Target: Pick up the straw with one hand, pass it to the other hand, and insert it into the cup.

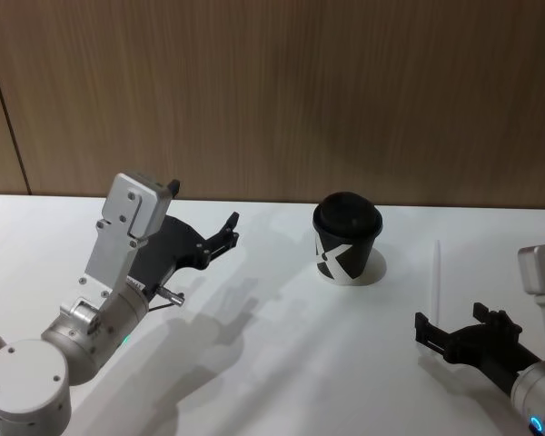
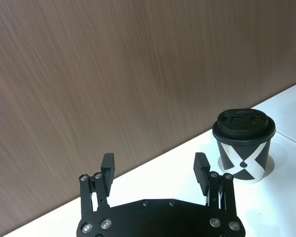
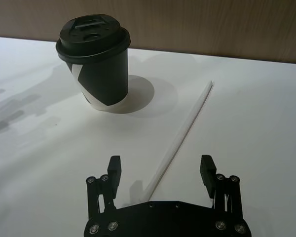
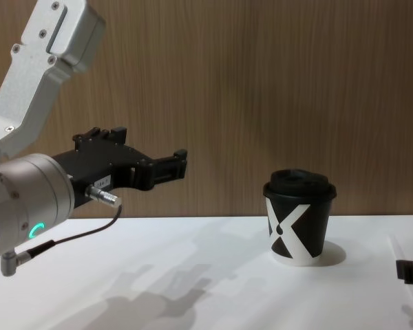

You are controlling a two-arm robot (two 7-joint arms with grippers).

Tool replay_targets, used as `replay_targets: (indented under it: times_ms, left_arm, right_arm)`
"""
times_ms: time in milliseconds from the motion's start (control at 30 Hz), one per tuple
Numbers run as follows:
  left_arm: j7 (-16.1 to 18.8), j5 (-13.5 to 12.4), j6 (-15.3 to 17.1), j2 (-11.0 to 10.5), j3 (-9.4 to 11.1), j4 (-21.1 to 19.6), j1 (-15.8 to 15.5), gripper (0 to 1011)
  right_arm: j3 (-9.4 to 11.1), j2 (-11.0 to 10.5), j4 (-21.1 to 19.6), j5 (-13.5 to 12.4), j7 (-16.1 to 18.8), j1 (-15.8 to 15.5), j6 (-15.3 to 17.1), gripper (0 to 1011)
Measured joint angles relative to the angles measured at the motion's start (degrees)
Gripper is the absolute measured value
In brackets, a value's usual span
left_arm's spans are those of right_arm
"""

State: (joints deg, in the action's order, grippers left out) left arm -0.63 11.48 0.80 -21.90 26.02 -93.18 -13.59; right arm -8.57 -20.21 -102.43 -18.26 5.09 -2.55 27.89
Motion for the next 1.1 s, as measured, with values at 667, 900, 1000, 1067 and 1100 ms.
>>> replay_targets:
  times_ms: [667, 900, 1000, 1067, 1100]
  left_arm:
    - [0.0, 0.0, 0.0, 0.0, 0.0, 0.0, 0.0, 1003]
    - [0.0, 0.0, 0.0, 0.0, 0.0, 0.0, 0.0, 1003]
    - [0.0, 0.0, 0.0, 0.0, 0.0, 0.0, 0.0, 1003]
    - [0.0, 0.0, 0.0, 0.0, 0.0, 0.0, 0.0, 1003]
    - [0.0, 0.0, 0.0, 0.0, 0.0, 0.0, 0.0, 1003]
  right_arm:
    - [-1.7, -1.1, 2.7, 2.9, 2.2, 1.9, -1.5, 1001]
    - [-2.3, -1.5, 3.6, 3.9, 2.9, 2.5, -1.8, 1001]
    - [-2.4, -1.7, 4.0, 4.3, 3.2, 2.7, -1.9, 1001]
    - [-2.5, -1.8, 4.2, 4.5, 3.3, 2.8, -2.0, 1001]
    - [-2.5, -1.8, 4.3, 4.6, 3.3, 2.8, -2.0, 1001]
